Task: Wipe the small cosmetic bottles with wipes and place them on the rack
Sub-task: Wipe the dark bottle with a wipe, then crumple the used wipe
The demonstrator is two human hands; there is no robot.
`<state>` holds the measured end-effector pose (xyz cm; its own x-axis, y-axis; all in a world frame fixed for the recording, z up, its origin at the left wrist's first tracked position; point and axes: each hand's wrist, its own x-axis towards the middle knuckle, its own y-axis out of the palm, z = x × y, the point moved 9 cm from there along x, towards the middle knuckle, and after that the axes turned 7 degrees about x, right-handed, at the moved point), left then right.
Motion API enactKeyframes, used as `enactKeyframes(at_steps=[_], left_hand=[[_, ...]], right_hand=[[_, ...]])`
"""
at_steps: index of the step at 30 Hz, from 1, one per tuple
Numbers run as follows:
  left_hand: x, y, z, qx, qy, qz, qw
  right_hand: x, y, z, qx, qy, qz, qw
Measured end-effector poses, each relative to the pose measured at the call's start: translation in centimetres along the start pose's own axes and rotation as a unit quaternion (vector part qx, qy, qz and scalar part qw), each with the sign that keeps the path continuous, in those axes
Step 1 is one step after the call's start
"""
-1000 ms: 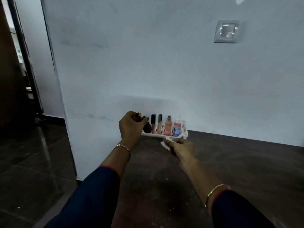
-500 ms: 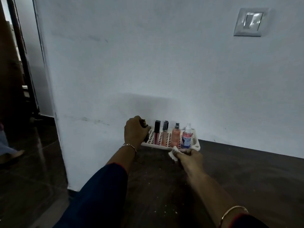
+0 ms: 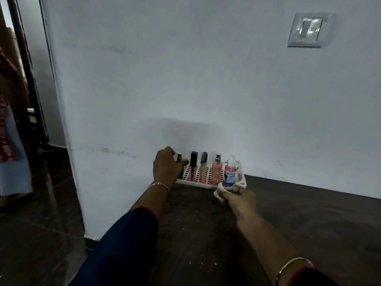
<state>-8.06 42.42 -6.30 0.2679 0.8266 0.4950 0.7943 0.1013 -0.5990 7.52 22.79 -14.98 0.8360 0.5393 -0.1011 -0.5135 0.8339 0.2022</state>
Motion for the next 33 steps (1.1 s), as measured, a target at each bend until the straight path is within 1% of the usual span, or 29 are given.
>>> enactKeyframes(at_steps=[4, 7, 11, 14, 16, 18, 21, 23, 26, 30, 33], left_hand=[[-1.5, -3.2, -1.6, -0.017, -0.012, -0.040, 0.999], [-3.4, -4.8, -3.4, -0.039, -0.011, -0.035, 0.999], [-6.5, -4.9, -5.6, -0.071, -0.011, 0.016, 0.997], [-9.5, -3.5, -7.8, -0.118, -0.023, 0.095, 0.988], [-11.9, -2.1, -9.7, -0.163, -0.032, 0.174, 0.971], [-14.7, -0.8, -11.7, -0.215, -0.036, 0.251, 0.943], [-19.1, 0.1, -14.9, -0.267, -0.020, 0.330, 0.905], [-21.8, 0.5, -16.7, -0.295, -0.012, 0.367, 0.882], [-25.2, 0.8, -18.7, -0.339, -0.027, 0.386, 0.858], [-28.4, 1.2, -19.5, -0.370, -0.055, 0.365, 0.853], [-30.9, 1.1, -20.2, -0.394, -0.074, 0.372, 0.837]], right_hand=[[-1.5, -0.6, 1.0, 0.025, 0.016, 0.008, 1.000], [-3.3, -1.7, 2.4, 0.054, 0.018, 0.000, 0.998], [-6.6, -3.4, 4.9, 0.092, 0.018, 0.004, 0.996], [-8.9, -5.2, 6.2, 0.108, 0.017, 0.002, 0.994], [-10.2, -6.6, 7.0, 0.117, 0.012, 0.009, 0.993], [-11.7, -7.9, 7.7, 0.124, 0.001, 0.016, 0.992], [-13.6, -10.4, 8.4, 0.116, -0.005, 0.025, 0.993], [-14.4, -11.9, 8.4, 0.104, -0.002, 0.037, 0.994], [-16.1, -14.2, 8.4, 0.092, 0.009, 0.059, 0.994], [-18.2, -17.6, 8.2, 0.090, 0.008, 0.050, 0.995], [-19.6, -19.9, 7.6, 0.096, 0.006, 0.046, 0.994]])
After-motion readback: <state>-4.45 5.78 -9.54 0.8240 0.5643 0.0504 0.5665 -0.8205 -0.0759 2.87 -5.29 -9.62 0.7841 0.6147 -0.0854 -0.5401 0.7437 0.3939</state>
